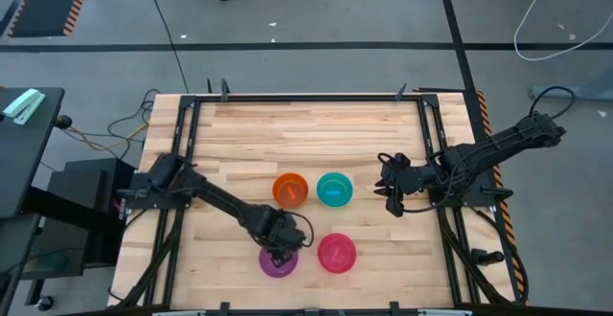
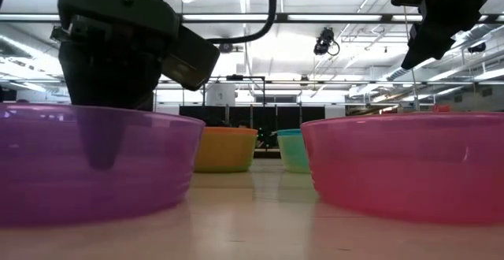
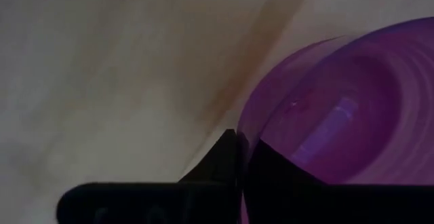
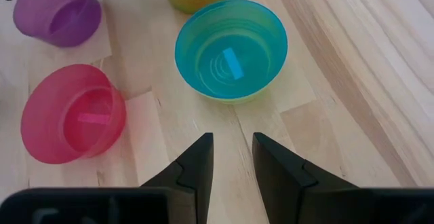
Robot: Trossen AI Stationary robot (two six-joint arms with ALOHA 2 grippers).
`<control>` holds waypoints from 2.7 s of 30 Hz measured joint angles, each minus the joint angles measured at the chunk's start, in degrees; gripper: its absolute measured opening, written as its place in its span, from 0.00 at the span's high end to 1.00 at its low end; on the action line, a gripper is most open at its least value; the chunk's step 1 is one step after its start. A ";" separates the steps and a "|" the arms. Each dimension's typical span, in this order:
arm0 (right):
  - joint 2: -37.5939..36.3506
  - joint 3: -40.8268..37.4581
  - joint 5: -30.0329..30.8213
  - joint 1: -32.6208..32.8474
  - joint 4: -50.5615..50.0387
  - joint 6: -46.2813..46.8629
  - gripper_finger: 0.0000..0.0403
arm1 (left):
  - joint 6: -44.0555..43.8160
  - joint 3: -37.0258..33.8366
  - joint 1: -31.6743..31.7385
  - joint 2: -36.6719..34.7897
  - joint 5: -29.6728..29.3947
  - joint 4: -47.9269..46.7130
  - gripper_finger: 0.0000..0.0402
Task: Nest bowls inside each other
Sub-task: Stack the purple bowl on the orange bowl
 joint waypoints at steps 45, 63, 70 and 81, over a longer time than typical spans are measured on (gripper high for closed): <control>-0.02 0.00 0.00 -0.01 -0.56 -1.03 0.72 | 14.74 -0.02 31.40 -13.51 -3.02 -6.99 0.98; 0.00 0.00 -0.01 0.00 -0.42 -1.14 0.72 | 16.55 0.13 31.36 -5.77 -2.29 -7.83 0.98; 0.00 0.00 -0.02 -0.01 -0.39 -1.11 0.72 | 17.60 -0.04 31.07 -6.38 -1.59 -6.27 0.85; 0.00 0.00 -0.02 0.00 -0.42 -1.07 0.72 | 18.51 -0.04 30.59 -6.49 1.11 -4.43 0.75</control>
